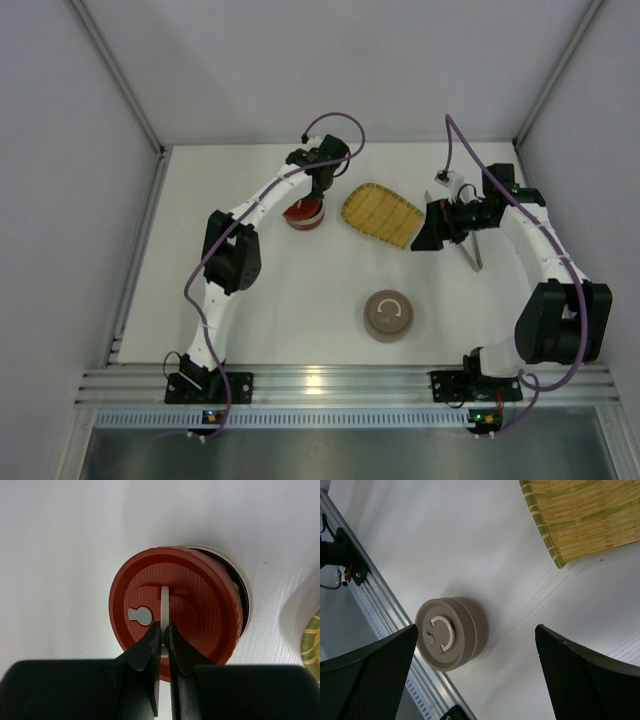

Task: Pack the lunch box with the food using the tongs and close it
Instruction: Close the box lid on the packing box.

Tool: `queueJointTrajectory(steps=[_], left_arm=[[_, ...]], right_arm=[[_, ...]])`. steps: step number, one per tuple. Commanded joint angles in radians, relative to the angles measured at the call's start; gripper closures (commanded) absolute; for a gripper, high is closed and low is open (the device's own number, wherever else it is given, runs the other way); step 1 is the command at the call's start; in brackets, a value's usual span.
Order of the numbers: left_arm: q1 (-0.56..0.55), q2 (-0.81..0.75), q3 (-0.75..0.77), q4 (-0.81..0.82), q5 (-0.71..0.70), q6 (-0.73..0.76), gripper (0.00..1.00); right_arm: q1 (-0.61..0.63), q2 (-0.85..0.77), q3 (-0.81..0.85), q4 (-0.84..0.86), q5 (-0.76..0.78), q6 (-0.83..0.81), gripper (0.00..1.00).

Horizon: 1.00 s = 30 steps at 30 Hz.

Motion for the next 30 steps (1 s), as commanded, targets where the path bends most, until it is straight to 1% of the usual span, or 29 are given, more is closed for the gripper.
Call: queueJointTrajectory(steps=[1,8,14,21,30], left_arm=[[-0.019,0.009,0.049,-0.005,-0.053,0.024,1.00],[-0.022,0.050,0.086,-0.007,-0.076,0.060,1.00],[-0.025,0.080,0.116,-0.027,-0.082,0.057,1.00],[-0.027,0.084,0.118,-0.033,-0.066,0.040,1.00],[-0.039,0.101,0.124,-0.031,-0.079,0.063,1.00]], right_arm=[[-0.020,-0.044,0.005,0.058,-0.027,0.009,0.01],[-0.021,-0.046,0.006,0.065,-0.029,0.015,0.01],[-0.023,-0.040,0.005,0.070,-0.037,0.019,0.01],[-0.024,-0.037,0.000,0.070,-0.041,0.016,0.00],[-0.026,-0.029,0.000,0.068,-0.046,0.016,0.01]])
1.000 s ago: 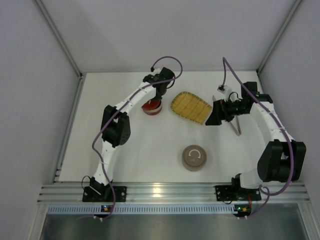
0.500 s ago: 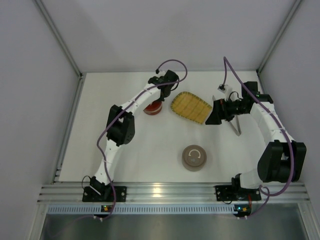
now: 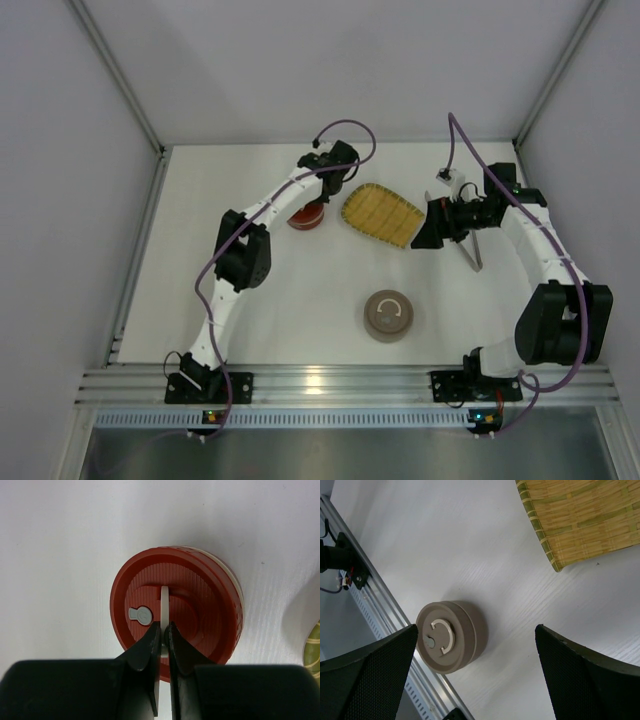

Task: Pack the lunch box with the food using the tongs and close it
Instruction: Close the box lid on the packing box.

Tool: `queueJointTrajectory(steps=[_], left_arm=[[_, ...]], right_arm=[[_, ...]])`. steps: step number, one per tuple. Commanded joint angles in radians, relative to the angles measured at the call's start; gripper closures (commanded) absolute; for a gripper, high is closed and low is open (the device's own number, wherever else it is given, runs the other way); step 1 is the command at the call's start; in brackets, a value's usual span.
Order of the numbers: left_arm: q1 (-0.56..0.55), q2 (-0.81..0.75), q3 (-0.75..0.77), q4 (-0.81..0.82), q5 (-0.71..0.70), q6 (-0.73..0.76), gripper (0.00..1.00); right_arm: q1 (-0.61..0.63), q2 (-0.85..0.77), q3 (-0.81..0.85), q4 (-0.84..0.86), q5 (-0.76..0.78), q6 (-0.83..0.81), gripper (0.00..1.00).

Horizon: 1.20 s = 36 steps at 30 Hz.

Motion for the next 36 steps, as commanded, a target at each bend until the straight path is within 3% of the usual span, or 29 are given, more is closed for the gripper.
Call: queueJointTrajectory(steps=[1,20,27,30,36], left_arm=[[-0.013,0.010,0.043,-0.007,-0.039,0.025,1.00],[-0.025,0.039,0.065,-0.024,-0.024,0.056,1.00],[-0.025,0.033,0.036,-0.028,0.009,0.142,1.00],[-0.025,-0.017,-0.063,0.019,0.090,0.232,1.00],[-0.015,-0.183,-0.336,0.165,0.399,0.476,1.00]], right_arm=[[-0.020,-0.020,0.000,0.043,-0.039,-0.003,0.01],[-0.025,-0.018,-0.003,0.038,-0.045,-0.007,0.01],[-0.025,-0.012,0.000,0.032,-0.049,-0.012,0.01],[-0.025,-0.011,0.002,0.031,-0.049,-0.015,0.01],[-0.025,-0.011,0.008,0.008,-0.051,-0.036,0.01]])
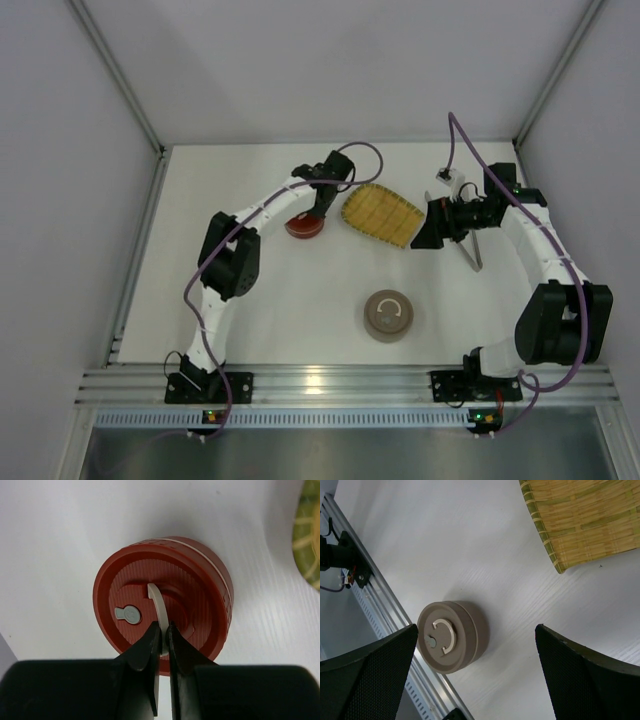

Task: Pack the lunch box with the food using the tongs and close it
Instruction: Close the box lid on the packing box, then move the packing box with the plate.

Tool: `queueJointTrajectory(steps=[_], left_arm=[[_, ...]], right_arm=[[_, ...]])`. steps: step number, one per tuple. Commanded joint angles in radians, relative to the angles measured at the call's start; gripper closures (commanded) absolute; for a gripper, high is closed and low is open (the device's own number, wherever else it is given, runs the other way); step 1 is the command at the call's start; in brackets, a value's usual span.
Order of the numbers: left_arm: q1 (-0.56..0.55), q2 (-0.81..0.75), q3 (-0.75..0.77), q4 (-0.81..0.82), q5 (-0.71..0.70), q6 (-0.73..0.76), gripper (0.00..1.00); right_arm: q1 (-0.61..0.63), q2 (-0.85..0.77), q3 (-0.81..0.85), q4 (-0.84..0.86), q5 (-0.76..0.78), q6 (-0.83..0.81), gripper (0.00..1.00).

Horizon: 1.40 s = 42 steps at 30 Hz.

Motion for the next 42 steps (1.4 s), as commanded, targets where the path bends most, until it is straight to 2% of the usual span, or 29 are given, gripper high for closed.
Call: queueJointTrajectory(steps=[1,3,9,10,18,21,24,25,31,39,42], left_arm=[[0.006,-0.091,-0.147,0.054,0.271,0.162,1.00],[0.013,-0.135,-0.198,0.090,0.309,0.218,1.00],[0.049,-0.240,-0.345,0.084,0.662,0.434,1.00],[0.048,-0.246,-0.358,0.065,0.694,0.521,1.00],[0.048,-0.307,-0.525,-0.054,0.913,0.869,1.00],[0.046,-0.378,-0.627,-0.061,0.981,1.019,1.00],[0.045,-0.447,-0.689,-0.100,1.064,1.194,1.00],[0.043,-0.459,-0.691,-0.161,1.091,1.287,1.00],[0.017,-0.497,-0.688,-0.373,1.148,1.571,1.00],[-0.142,-0.645,-0.809,-0.354,1.083,1.703,1.00],[-0.187,-0.626,-0.791,-0.372,1.078,1.705,0.96]], right_arm=[[-0.024,-0.009,0.007,0.007,-0.035,-0.034,0.01],[-0.024,-0.006,0.008,-0.003,-0.035,-0.038,0.01],[-0.024,-0.001,0.020,-0.020,-0.040,-0.051,0.01],[-0.024,0.000,0.022,-0.026,-0.040,-0.054,0.01],[-0.024,0.002,0.028,-0.033,-0.050,-0.055,0.01],[-0.024,0.003,0.028,-0.036,-0.052,-0.058,0.01],[-0.024,0.005,0.028,-0.036,-0.054,-0.057,0.01],[-0.024,0.006,0.028,-0.038,-0.054,-0.058,0.01],[-0.024,0.009,0.030,-0.040,-0.058,-0.060,0.01],[-0.024,0.009,0.026,-0.036,-0.063,-0.058,0.01],[-0.024,0.009,0.028,-0.040,-0.067,-0.058,0.01]])
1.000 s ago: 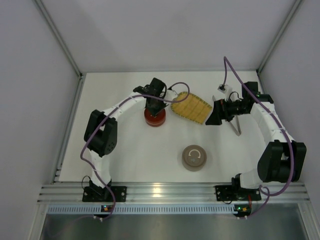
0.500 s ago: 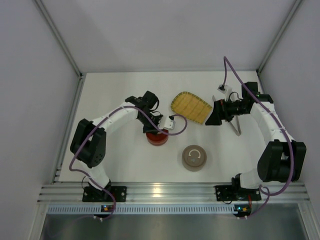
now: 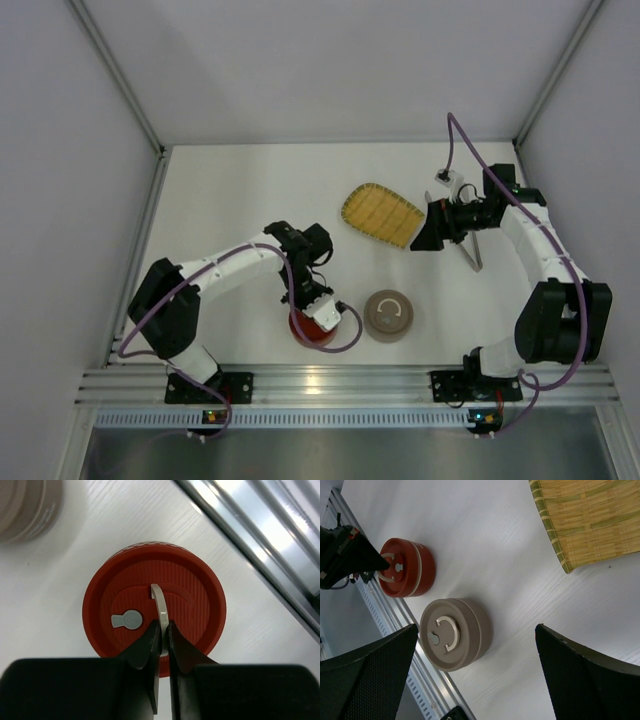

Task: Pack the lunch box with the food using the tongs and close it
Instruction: Move the packing box with the plate.

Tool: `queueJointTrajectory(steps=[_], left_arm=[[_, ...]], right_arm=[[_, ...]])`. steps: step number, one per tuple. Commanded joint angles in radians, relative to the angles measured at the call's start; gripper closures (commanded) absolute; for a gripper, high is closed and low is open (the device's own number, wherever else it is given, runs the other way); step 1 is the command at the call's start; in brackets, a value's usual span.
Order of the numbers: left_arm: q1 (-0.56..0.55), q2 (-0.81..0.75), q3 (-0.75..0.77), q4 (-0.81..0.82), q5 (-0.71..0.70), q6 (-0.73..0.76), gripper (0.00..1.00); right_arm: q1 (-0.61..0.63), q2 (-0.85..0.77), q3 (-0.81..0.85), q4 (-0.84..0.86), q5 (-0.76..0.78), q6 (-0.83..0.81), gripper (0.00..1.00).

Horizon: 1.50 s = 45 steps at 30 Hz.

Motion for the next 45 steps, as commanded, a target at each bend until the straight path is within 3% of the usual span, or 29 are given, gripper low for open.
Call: queueJointTrajectory(steps=[1,21,27,32,36,45], left_arm=[[-0.030,0.005,0.001,-0.068,0.037,0.092,0.95],[-0.085,0.097,0.110,0.083,0.051,0.102,0.95],[-0.102,0.114,0.110,0.091,-0.010,0.145,0.95],[-0.102,0.106,0.104,0.090,-0.023,0.139,0.85],[-0.102,0.083,0.095,0.056,-0.023,0.135,0.68],[-0.104,0.014,0.078,-0.001,-0.013,0.110,0.64]], right_arm=[[-0.024,0.002,0.025,-0.017,-0.042,-0.026,0.01],[-0.024,0.000,0.013,-0.009,-0.042,-0.025,0.01],[-0.024,-0.015,0.014,-0.017,-0.038,-0.028,0.01],[-0.024,-0.017,0.010,-0.015,-0.036,-0.029,0.01],[-0.024,-0.011,0.016,-0.014,-0.039,-0.023,0.01],[-0.024,-0.020,0.014,-0.006,-0.041,-0.011,0.01]])
